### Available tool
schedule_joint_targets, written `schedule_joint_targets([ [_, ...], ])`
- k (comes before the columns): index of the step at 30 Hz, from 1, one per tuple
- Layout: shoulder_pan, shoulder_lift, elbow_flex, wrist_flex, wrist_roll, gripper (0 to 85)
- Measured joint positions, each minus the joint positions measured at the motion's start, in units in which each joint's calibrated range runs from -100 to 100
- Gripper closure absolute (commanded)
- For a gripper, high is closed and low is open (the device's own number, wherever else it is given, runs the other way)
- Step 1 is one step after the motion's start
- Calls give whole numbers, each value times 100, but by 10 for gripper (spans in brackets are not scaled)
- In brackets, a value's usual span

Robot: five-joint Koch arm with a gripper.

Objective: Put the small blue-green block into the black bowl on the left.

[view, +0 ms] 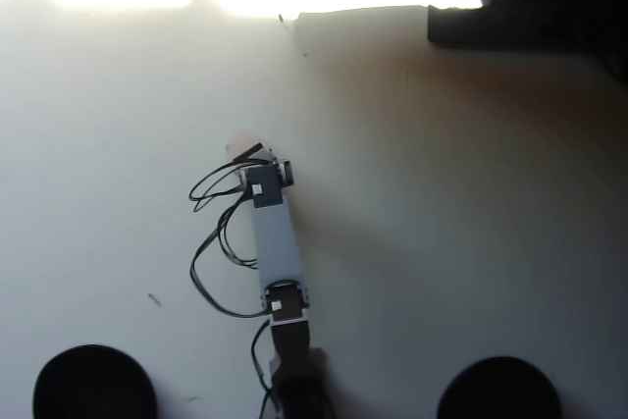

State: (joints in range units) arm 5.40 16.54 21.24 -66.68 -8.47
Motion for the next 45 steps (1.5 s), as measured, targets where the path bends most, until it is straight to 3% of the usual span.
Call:
schedule_joint_targets([
  [30,-24,290,55,214,-20,417],
  [34,-10,1073,1634,-189,93,574],
  [36,-10,2260,3943,-1242,327,624],
  [37,-10,2323,4026,-1283,337,624],
  [38,-15,3220,5549,-1991,420,621],
  [40,-10,3460,5789,-2230,420,614],
  [45,-10,3561,5789,-2394,308,449],
])
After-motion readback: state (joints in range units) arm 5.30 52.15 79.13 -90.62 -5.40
